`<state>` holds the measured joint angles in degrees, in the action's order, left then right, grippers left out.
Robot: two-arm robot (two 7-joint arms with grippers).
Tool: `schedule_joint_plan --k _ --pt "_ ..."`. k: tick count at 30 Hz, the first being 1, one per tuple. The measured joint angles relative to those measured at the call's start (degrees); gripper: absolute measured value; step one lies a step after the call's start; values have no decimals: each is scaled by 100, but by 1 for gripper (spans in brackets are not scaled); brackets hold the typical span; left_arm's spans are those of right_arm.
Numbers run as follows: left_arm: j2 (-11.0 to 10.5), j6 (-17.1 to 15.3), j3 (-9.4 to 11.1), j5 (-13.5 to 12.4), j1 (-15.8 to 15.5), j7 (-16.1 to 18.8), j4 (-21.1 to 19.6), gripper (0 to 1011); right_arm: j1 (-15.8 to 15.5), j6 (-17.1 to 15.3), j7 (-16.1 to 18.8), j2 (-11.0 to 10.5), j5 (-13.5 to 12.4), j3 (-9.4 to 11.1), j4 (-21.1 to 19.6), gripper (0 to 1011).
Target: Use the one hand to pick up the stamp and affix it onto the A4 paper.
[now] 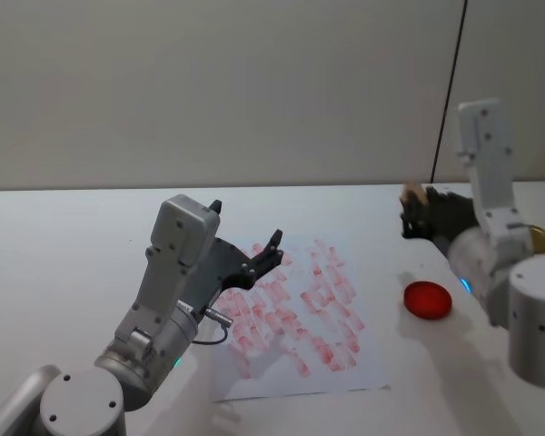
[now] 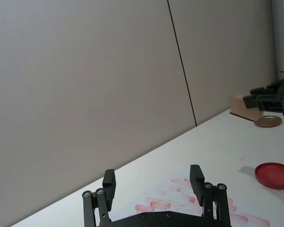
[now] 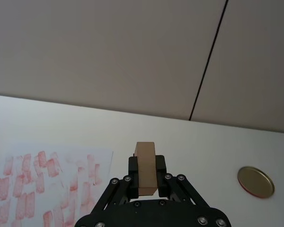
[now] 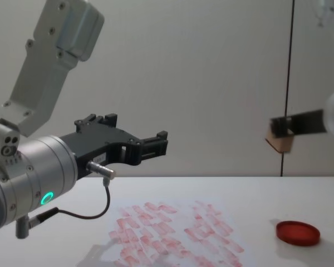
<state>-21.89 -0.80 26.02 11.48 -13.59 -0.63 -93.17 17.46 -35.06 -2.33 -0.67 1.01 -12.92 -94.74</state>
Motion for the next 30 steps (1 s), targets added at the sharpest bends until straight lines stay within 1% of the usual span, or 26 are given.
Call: schedule_joint_plan --k 6,14,21,30 --pt "0 0 0 0 0 0 0 993 -287 -90 -81 -118 -91 78 -185 200" --pt "0 0 0 0 0 0 0 993 -511 -151 -127 -209 -173 156 -226 200" --pt "0 0 0 0 0 0 0 993 -580 -162 -114 -236 -222 213 -49 200" --pt "0 0 0 0 0 0 0 993 -542 -134 -49 -228 -240 256 265 200"
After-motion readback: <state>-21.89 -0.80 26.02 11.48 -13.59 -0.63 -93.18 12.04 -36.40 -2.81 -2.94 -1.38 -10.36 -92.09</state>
